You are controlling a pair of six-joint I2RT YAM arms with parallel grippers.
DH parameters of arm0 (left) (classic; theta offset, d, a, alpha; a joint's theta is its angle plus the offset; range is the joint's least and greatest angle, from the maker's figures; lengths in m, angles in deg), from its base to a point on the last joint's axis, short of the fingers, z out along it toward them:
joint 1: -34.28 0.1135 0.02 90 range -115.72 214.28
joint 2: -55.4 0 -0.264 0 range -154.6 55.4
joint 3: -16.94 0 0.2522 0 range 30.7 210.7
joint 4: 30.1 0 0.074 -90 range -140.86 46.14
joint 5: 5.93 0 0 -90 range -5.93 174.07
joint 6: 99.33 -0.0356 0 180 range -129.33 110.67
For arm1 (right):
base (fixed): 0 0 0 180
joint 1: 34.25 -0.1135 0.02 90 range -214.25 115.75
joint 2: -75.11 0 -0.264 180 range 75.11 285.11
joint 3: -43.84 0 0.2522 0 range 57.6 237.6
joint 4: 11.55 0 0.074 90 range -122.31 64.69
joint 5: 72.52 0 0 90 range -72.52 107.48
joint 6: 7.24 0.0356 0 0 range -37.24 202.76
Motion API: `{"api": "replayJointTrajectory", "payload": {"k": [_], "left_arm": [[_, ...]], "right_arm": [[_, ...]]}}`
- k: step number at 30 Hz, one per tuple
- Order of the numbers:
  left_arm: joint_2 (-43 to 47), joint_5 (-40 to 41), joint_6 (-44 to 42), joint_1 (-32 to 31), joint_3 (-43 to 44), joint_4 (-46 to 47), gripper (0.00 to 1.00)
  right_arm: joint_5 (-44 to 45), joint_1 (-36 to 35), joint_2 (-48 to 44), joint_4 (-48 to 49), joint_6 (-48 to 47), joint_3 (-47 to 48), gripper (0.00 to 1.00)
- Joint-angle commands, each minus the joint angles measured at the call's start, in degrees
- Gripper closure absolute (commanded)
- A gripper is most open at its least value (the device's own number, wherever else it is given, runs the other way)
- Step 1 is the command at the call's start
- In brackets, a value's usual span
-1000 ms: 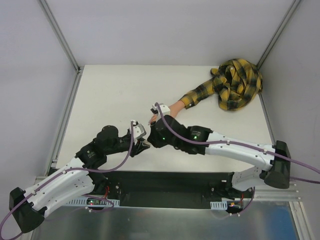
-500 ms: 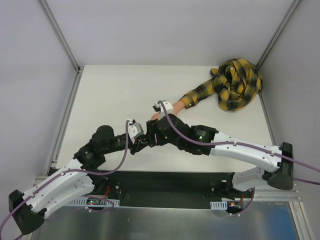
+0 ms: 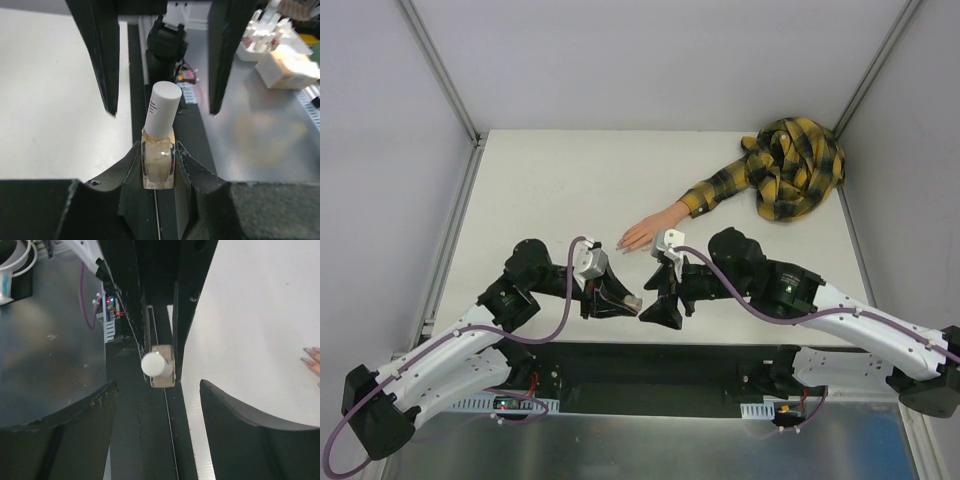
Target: Paint the nails
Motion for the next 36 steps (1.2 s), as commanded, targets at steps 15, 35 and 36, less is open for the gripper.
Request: {"api": "replayJointTrajectory", "payload": {"k": [15,35,36], "left_arm": [[-3.3,-14.8,11.0,1.7,0.2,16.2,1.0],[-4.0,-15.5,11.4,1.7,0.3,16.2,1.0],[-3.8,-15.3,11.3,1.7,0.3,16.1,1.0]], "right_arm": [[-17.4,3.2,-0.5,13.7,-5.0,-2.1,0.43],[-19.9,3.2,1.4,14.9,-2.6,-0.5,0.66],[-20.0,3.3,1.5,15.0,-2.6,-0.5,0.67]]}}
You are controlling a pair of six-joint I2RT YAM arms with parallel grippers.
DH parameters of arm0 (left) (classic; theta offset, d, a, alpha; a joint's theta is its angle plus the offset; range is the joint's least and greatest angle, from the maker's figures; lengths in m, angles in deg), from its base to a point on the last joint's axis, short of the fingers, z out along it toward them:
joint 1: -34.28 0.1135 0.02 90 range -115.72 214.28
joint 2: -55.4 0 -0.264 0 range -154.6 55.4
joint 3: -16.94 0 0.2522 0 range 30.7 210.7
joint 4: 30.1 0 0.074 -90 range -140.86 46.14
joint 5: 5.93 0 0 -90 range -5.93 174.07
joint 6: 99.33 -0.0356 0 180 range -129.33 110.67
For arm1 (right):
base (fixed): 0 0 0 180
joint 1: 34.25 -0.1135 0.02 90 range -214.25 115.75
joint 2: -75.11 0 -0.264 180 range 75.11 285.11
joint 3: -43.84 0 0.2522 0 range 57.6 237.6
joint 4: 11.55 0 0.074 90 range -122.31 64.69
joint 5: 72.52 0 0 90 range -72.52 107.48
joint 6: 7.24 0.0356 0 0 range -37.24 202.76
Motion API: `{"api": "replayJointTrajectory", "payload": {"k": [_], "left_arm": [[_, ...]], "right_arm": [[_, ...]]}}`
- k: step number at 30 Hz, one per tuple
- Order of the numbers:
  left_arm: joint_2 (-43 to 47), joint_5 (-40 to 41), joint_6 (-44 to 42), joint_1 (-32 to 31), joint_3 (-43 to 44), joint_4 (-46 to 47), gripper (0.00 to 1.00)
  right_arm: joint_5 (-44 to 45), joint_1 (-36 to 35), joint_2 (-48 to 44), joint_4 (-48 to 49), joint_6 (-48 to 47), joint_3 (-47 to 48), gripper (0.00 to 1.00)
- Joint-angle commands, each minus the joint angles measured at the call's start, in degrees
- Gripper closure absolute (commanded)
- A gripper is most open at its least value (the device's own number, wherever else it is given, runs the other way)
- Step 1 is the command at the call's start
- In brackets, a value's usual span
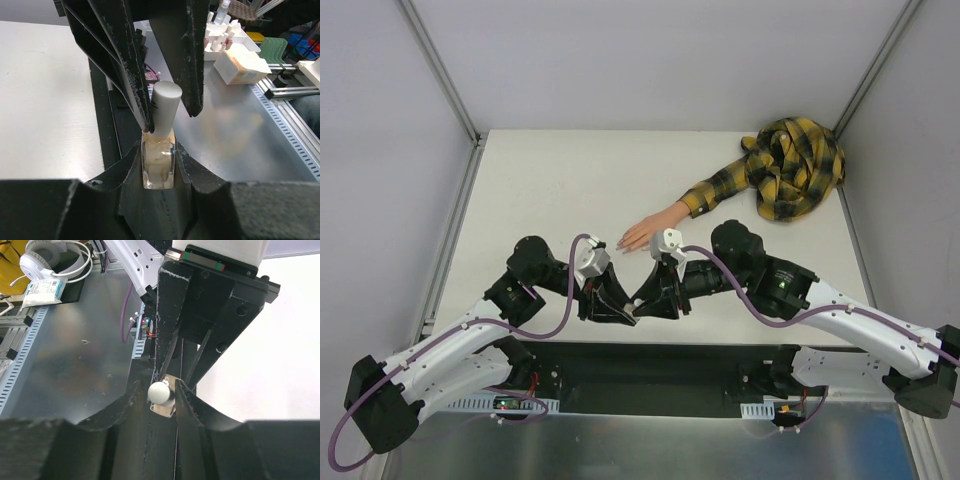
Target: Paint the nails
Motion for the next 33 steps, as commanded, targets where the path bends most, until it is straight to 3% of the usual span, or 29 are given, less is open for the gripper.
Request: {"api": "replayJointTrajectory", "payload": {"k": [1,5,6,17,21,23,24,25,26,28,33], "left_arm": [[0.4,-2.1,0.1,0.6,0.4,3.9,1.0],[1.6,-1.0,-0.5,0.8,0.0,3.8,1.0],[1.9,-0.8,-0.6,0.8,0.0,3.8,1.0],[8.7,10.2,-1.6,4.6,-3.1,6.5,1.0],[11.2,20.1,-9.2,4.9,-2.3,-1.8,1.0],[12.2,29.7,-11.7,4.9,-1.9,-6.0,1.0],[12.5,33.2,-13.8,4.9,-1.5,-7.8,1.0],[12.8,40.0,-14.9,4.9,-1.3,-9.2,1.0],[12.8,42.3,-15.4,4.9,-0.9,-10.4,1.0],[13.3,45.6,-17.5,4.9,-0.7,-12.0,1.0],[14.7,44.8,-17.3,4.8,-1.8,-11.5,1.0]], "right_arm": [[-2.2,0.1,-0.1,3.0,0.7,1.9,0.71],[-0.3,0.2,-0.1,3.0,0.7,1.2,0.89],[0.4,0.2,-0.1,3.0,1.3,1.0,0.99],[6.5,0.3,0.7,11.9,9.6,-5.7,0.99],[11.3,0.2,2.7,11.0,13.6,-6.1,1.0],[22.5,-2.4,5.1,6.0,19.8,-4.4,1.0],[34.3,-5.9,7.5,0.7,24.2,0.4,1.0],[62.2,-10.0,9.0,-5.9,31.4,2.5,1.0],[68.9,-17.5,10.1,-9.8,41.0,4.2,1.0],[85.6,-23.8,14.6,-11.2,45.7,9.3,1.0],[86.7,-25.2,19.3,-8.5,42.0,15.9,1.0]]}}
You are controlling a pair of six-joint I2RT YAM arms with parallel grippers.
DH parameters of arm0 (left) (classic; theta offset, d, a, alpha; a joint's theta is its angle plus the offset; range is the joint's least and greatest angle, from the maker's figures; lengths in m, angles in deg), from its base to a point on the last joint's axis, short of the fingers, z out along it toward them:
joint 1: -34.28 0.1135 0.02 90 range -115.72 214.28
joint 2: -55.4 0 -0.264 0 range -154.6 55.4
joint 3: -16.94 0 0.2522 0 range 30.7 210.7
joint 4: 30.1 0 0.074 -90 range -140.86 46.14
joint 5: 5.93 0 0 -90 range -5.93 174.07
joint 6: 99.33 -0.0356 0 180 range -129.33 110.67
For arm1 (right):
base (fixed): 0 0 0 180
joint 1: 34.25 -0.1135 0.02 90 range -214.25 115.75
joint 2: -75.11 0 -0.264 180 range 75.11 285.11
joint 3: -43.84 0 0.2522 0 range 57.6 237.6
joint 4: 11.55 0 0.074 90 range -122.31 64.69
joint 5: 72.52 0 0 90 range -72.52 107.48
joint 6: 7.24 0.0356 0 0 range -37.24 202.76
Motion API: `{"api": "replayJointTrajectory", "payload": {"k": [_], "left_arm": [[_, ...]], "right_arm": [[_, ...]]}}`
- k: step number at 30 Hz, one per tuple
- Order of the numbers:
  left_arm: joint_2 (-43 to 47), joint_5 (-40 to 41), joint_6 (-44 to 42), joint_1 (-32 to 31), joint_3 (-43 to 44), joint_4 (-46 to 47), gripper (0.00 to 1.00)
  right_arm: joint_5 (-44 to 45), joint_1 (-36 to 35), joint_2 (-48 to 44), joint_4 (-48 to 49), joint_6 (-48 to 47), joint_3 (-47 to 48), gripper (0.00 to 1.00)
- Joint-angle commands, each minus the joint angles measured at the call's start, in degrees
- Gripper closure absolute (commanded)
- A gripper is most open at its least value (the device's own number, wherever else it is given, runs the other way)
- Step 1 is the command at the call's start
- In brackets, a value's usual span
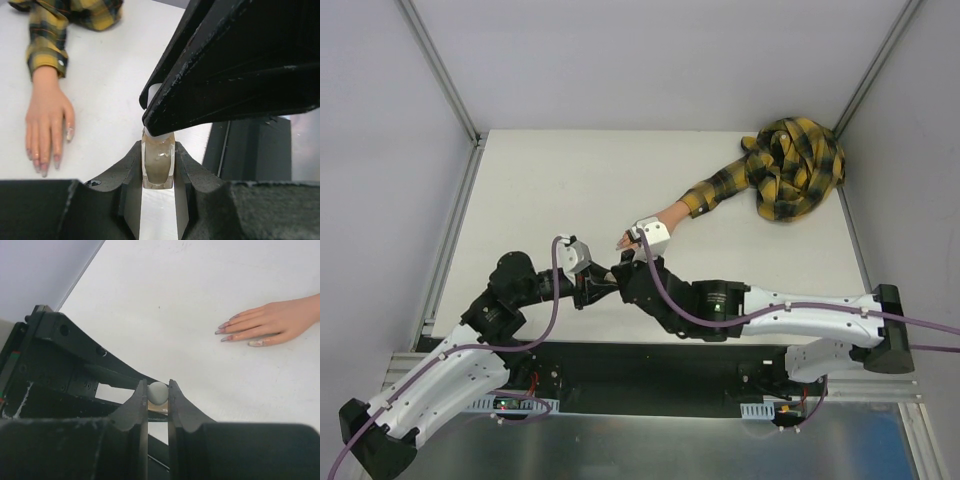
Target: Paint the nails
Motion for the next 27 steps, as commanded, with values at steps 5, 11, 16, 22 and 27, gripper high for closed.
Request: {"api": "replayJointTrajectory", "payload": {"k": [5,11,16,22,27], "left_arm": [[-0.9,6.6,-2.3,0.8,3.1,6.9,1.0],[-2.0,0.1,-1.9,0.6,3.6,6.5,1.0],[-6.1,-15.1,0.7,0.7,5.7,6.6,1.0],[-10.2,-34.0,10.7,0.7,5.2,18.5,1.0],[-12.6,-38.4,16.6,0.7,4.5,24.2,1.0]], "right_arm": [[5.0,-2.2,1.1,-3.7,4.7,5.8,0.89],[-5.6,1.8,-6.3,-2.9,-7.9,3.5,0.51],[-26.2,5.3,-14.6,-3.0,-26.7,1.0,0.22],[-60.4,15.2,-21.3,-2.3,-35.4,-4.9,0.21],[-70.7,18.1,-21.3,1.1,-37.8,-6.9,0.25]]}}
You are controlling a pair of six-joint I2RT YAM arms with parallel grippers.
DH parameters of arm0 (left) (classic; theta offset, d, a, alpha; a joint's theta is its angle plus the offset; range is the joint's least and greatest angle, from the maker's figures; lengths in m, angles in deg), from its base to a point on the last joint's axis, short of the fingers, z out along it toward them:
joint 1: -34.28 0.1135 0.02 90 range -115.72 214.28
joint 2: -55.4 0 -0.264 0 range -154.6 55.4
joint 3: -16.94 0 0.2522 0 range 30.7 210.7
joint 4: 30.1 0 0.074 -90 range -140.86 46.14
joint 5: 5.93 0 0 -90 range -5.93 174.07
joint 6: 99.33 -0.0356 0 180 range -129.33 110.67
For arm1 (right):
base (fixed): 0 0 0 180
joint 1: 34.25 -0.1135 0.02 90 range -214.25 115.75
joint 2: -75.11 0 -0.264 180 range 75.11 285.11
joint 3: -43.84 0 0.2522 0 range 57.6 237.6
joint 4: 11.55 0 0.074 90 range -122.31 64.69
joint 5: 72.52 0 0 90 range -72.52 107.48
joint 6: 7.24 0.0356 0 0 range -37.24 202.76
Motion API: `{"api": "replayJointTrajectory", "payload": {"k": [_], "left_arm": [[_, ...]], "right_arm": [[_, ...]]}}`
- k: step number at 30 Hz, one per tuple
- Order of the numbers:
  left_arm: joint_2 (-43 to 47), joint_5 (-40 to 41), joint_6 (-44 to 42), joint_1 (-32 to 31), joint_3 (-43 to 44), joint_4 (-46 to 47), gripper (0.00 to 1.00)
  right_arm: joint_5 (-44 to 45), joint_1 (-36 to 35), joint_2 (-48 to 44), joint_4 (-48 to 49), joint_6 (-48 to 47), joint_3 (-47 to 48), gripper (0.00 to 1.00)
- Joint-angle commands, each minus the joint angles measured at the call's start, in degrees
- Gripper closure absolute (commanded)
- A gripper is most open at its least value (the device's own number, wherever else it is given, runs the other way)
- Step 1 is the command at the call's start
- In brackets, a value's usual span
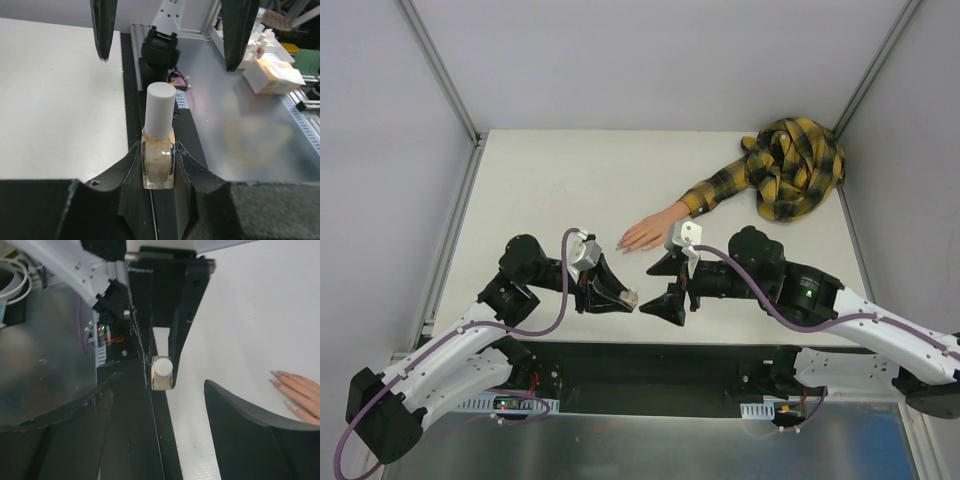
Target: Paint the nails
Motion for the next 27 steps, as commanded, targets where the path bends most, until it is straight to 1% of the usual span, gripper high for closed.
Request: {"api": "replayJointTrajectory", "payload": {"k": [1,6,11,14,15,17,18,20,21,22,23,24,25,26,27], "left_arm": [[-1.6,-9.9,6.5,0.1,1.0,9.8,1.0],[-2.6,-11.0,7.6,0.1,1.0,11.1,1.0],[-2.7,-11.1,7.9,0.1,0.9,11.4,1.0],[-2.6,-11.2,8.0,0.1,0.9,11.5,1.0],[-2.6,-11.1,8.0,0.1,0.9,11.5,1.0],[-2.6,-11.1,8.0,0.1,0.9,11.6,1.0],[-2.4,-10.9,8.0,0.2,0.9,11.6,1.0],[-2.0,-10.3,8.0,0.2,0.8,11.7,1.0],[-1.8,-9.9,7.9,0.2,0.8,11.8,1.0],[-1.3,-9.3,7.5,0.3,0.7,11.5,1.0],[-0.6,-6.9,6.8,0.5,0.7,10.9,1.0],[-0.1,-5.0,5.8,0.6,0.7,9.7,1.0],[0.5,-3.0,3.2,1.2,0.8,6.7,1.0],[1.7,1.9,1.8,1.5,0.9,5.3,1.0],[2.4,4.8,0.6,1.9,0.9,3.7,1.0]], "right_arm": [[-18.2,2.0,1.0,5.4,-5.6,-1.4,0.28],[-22.2,2.6,4.0,9.6,-5.2,-1.9,0.36],[-24.5,3.7,6.1,10.9,-4.7,-1.6,0.43],[-25.4,4.1,6.9,11.2,-4.4,-1.6,0.53],[-26.0,4.3,7.0,11.7,-4.3,-1.7,0.59],[-26.6,4.4,7.2,11.8,-3.9,-1.8,0.64],[-27.0,4.6,7.3,11.7,-3.7,-1.8,0.7],[-27.2,4.8,7.7,11.7,-3.6,-2.3,0.75],[-27.0,4.7,7.6,11.7,-3.6,-2.4,0.89],[-26.7,4.8,7.7,11.7,-3.4,-2.9,0.97],[-26.1,4.7,7.8,11.7,-2.9,-3.1,1.0],[-25.4,4.7,7.9,12.1,-2.2,-3.6,1.0],[-24.7,4.7,8.2,12.6,-1.5,-4.4,1.0],[-23.8,4.7,8.2,13.6,-0.5,-5.2,1.0],[-19.5,4.3,8.2,15.9,2.3,-6.0,0.99]]}}
